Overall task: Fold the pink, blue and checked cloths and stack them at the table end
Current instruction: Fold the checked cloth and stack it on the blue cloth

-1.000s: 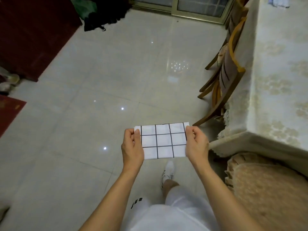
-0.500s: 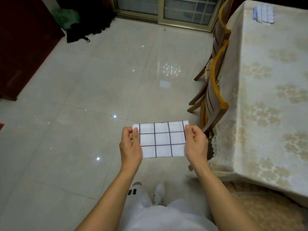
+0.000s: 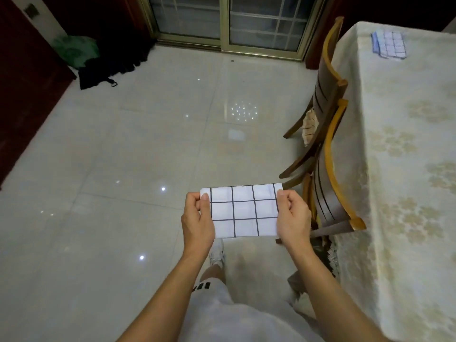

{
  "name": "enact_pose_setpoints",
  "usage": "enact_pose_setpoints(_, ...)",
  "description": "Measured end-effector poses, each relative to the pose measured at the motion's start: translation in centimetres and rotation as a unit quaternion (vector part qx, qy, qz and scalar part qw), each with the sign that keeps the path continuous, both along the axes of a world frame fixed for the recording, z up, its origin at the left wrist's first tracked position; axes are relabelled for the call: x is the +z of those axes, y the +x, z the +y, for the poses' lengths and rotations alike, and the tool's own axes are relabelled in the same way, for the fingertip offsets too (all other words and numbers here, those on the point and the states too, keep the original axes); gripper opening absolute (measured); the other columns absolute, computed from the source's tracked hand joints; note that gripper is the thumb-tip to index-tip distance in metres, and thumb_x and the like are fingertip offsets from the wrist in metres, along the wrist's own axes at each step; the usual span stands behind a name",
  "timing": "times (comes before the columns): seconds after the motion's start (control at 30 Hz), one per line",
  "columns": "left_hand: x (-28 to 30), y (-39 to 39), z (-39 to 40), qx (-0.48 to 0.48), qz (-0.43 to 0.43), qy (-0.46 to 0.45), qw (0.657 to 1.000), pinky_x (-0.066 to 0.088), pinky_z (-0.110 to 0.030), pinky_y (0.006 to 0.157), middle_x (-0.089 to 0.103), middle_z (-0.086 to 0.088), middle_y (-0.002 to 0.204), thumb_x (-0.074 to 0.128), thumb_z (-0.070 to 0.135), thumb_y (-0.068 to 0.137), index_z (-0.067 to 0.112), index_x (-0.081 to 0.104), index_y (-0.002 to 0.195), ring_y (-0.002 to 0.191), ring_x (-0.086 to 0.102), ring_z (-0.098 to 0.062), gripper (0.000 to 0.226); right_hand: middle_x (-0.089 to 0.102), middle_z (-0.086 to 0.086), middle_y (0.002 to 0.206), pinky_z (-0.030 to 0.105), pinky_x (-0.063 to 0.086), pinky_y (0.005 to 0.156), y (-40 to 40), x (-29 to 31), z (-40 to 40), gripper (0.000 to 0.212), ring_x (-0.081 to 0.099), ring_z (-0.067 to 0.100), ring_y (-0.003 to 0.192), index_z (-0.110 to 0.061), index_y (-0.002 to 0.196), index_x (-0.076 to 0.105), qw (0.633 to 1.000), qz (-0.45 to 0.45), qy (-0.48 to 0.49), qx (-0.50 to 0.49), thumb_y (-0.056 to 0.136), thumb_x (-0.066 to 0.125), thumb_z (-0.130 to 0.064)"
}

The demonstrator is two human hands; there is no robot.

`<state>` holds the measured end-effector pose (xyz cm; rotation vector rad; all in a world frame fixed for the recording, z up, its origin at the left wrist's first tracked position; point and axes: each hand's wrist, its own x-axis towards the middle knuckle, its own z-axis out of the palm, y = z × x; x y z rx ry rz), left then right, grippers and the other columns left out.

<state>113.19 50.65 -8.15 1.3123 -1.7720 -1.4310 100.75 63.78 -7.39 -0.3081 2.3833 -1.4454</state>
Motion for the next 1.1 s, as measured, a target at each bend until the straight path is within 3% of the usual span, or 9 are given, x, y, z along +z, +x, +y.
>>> enact_pose_setpoints(0.2,0.6,-5.9,-9.7,-0.037,-0.009,0.008,0.999,0.033,-0.019,0.052,0.046,0.008,0.066,0.043,0.030,0.104,0.015,0.049,0.088,0.054,0.036,-0.003,0.022,0.045,0.004,0.064,0.029,0.037,0.056,-5.1,0.4,-8.5,0.033,0.043,0.012,0.059,-0.011,0.082,0.056,1.000,-0.007,0.005,-0.029,0.104,0.046,-0.034)
enact_pose_setpoints(0.47,0.7,-12.5,-17.4,-0.072,-0.005,0.004,0.997,0.029,-0.019,0.048,0.038,0.007,0.062,0.043,0.028,0.104,0.020,0.046,0.083,0.051,0.030,-0.004,0.023,0.044,-0.005,0.060,0.018,0.033,0.052,-10.6,0.4,-15.7,0.034,0.039,0.003,0.054,-0.024,0.071,0.046,0.997,0.007,0.016,-0.069,0.104,0.047,-0.031)
enact_pose_setpoints(0.7,0.2,-18.4,-21.7,-0.092,-0.007,0.007,0.996,0.029,-0.018,0.048,0.038,0.009,0.061,0.043,0.029,0.104,0.020,0.046,0.083,0.051,0.031,-0.004,0.023,0.053,0.004,0.066,0.031,0.040,0.057,-15.9,-0.7,-19.5,0.031,0.049,0.013,0.061,-0.016,0.081,0.057,0.996,0.004,0.016,-0.089,0.103,0.047,-0.033)
enact_pose_setpoints(0.9,-0.6,-25.5,-26.1,-0.096,-0.004,0.009,0.995,0.031,-0.021,0.052,0.038,0.009,0.064,0.043,0.031,0.104,0.019,0.046,0.085,0.054,0.031,-0.005,0.023,0.054,0.014,0.070,0.017,0.038,0.053,-23.0,-1.6,-24.0,0.034,0.045,0.004,0.057,-0.006,0.079,0.055,0.996,-0.007,-0.001,-0.094,0.104,0.047,-0.029)
enact_pose_setpoints(1.1,-1.1,-34.6,-31.1,-0.084,-0.012,0.005,0.996,0.034,-0.025,0.056,0.045,0.001,0.069,0.043,0.033,0.104,0.019,0.047,0.085,0.060,0.038,-0.009,0.024,0.049,0.010,0.065,0.018,0.034,0.052,-32.8,-1.9,-29.2,0.036,0.041,0.003,0.056,-0.005,0.076,0.054,0.997,0.011,-0.014,-0.072,0.104,0.047,-0.026)
